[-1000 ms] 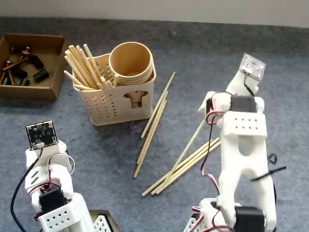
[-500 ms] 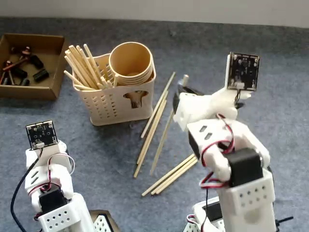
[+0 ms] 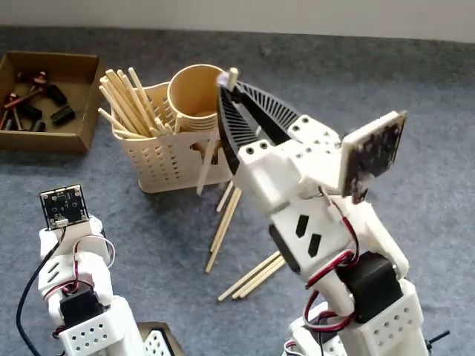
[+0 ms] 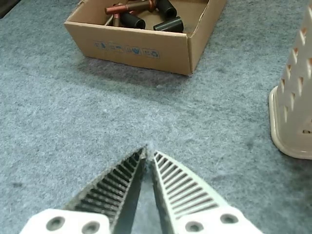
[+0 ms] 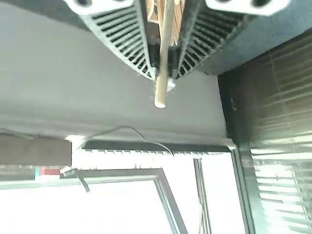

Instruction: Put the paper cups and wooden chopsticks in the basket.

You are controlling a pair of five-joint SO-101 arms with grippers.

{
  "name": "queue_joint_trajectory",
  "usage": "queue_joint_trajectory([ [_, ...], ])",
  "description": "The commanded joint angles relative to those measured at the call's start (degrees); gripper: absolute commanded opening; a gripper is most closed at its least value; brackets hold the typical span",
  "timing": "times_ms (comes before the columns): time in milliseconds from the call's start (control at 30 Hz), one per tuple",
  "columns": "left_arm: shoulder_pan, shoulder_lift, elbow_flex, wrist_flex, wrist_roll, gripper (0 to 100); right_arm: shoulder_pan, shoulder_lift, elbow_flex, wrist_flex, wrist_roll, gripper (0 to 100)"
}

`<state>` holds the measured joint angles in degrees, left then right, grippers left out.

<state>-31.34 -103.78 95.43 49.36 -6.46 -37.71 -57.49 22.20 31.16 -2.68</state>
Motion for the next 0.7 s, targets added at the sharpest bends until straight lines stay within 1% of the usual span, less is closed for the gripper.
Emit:
queue_joint_trajectory([
  [0, 1.1, -0.7, -0.3, -1.1, -0.4, 1, -2.4, -0.4, -0.9, -8.7, 3.0, 0.5],
  [100, 1.1, -0.7, -0.3, -1.1, -0.4, 1, -4.1, 0.8, -0.9, -14.1, 4.9, 0.5],
  [233, 1.1, -0.7, -0.3, -1.1, -0.4, 1, -4.3, 5.9, -1.3, -21.2, 6.7, 0.5],
  [500, 1.1, -0.7, -0.3, -1.1, -0.4, 1, -4.3, 16.4, -1.4, -33.6, 6.7, 0.5],
  [667, 1.1, -0.7, -0.3, -1.1, -0.4, 1, -4.3, 20.1, -1.4, -37.8, 6.7, 0.5],
])
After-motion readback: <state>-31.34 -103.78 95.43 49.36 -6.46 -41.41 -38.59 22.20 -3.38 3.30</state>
